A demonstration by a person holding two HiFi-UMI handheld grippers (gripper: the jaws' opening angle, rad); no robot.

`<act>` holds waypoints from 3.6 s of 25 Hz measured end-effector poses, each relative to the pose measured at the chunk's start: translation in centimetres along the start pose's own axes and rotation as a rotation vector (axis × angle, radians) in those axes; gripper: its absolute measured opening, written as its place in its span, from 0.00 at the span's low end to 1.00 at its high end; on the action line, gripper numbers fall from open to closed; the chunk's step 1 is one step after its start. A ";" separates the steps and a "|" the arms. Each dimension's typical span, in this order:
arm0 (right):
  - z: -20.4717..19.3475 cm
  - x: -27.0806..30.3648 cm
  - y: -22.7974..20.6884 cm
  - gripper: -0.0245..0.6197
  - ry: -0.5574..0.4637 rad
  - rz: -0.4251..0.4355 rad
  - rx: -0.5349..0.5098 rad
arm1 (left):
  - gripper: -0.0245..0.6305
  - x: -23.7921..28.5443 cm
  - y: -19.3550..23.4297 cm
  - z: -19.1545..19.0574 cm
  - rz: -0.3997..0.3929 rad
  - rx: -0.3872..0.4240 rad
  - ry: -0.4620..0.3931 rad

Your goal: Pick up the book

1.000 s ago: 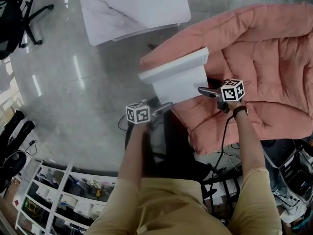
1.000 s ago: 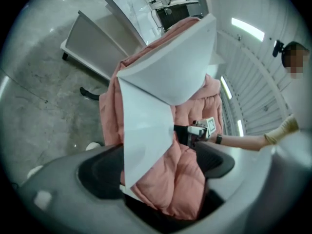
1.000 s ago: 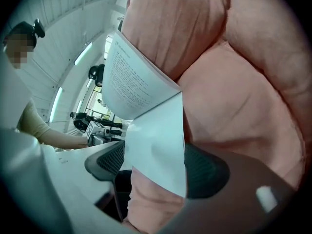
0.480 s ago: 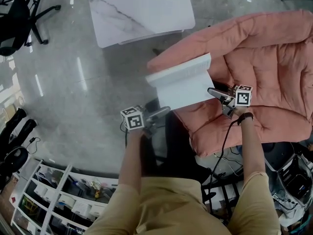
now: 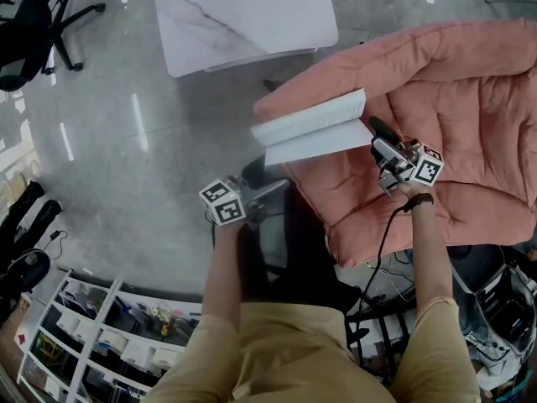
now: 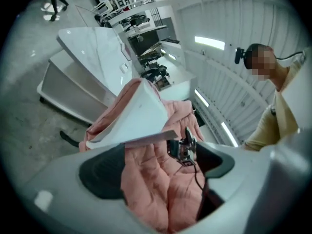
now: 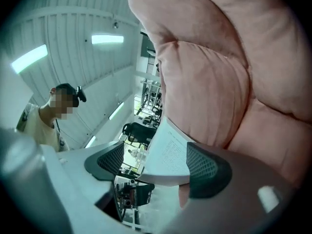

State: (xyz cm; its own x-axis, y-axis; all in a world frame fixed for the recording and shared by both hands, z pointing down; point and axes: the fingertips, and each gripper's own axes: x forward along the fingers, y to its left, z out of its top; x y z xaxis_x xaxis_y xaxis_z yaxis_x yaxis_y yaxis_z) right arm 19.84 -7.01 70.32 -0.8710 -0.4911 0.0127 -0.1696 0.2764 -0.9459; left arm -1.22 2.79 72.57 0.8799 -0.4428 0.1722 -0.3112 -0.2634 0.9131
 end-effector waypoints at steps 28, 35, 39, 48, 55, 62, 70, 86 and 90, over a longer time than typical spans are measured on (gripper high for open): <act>-2.4 0.7 -0.4 0.81 0.222 -0.167 -0.312 | 0.46 1.9 4.3 3.2 0.383 0.464 0.039; -3.2 -1.6 -1.7 0.80 0.166 -0.231 -0.268 | 0.18 2.8 3.7 -0.7 0.306 0.535 0.188; -2.9 -3.6 -1.8 0.79 0.110 -0.268 -0.244 | 0.14 2.8 1.9 -2.4 0.225 0.532 0.253; -3.1 -4.5 2.8 0.87 0.386 -0.414 -0.662 | 0.10 4.1 -3.1 -0.9 0.081 0.566 0.303; -6.6 0.2 3.1 0.95 1.078 -0.308 -1.324 | 0.10 5.6 -5.1 -0.2 0.051 0.628 0.375; -11.1 3.2 0.3 0.70 1.303 -0.119 -1.435 | 0.10 5.9 -5.4 -0.3 0.040 0.649 0.389; -14.4 2.7 -1.7 0.36 1.329 -0.146 -1.332 | 0.10 5.4 -4.6 -2.5 0.059 0.648 0.430; -12.4 3.6 8.6 0.13 1.153 -0.361 -1.278 | 0.13 2.7 -12.7 3.4 -0.084 0.802 0.455; -9.6 3.3 16.0 0.12 0.962 -0.493 -1.245 | 0.16 2.3 -20.1 7.2 -0.198 0.897 0.398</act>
State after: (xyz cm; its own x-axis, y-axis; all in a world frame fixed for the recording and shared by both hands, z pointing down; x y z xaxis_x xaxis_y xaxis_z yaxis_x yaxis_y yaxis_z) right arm 9.84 3.72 58.30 -0.4921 -0.1977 0.8478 -0.3288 0.9439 0.0292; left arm 4.44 0.87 51.97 0.9503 -0.0444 0.3082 -0.1569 -0.9232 0.3508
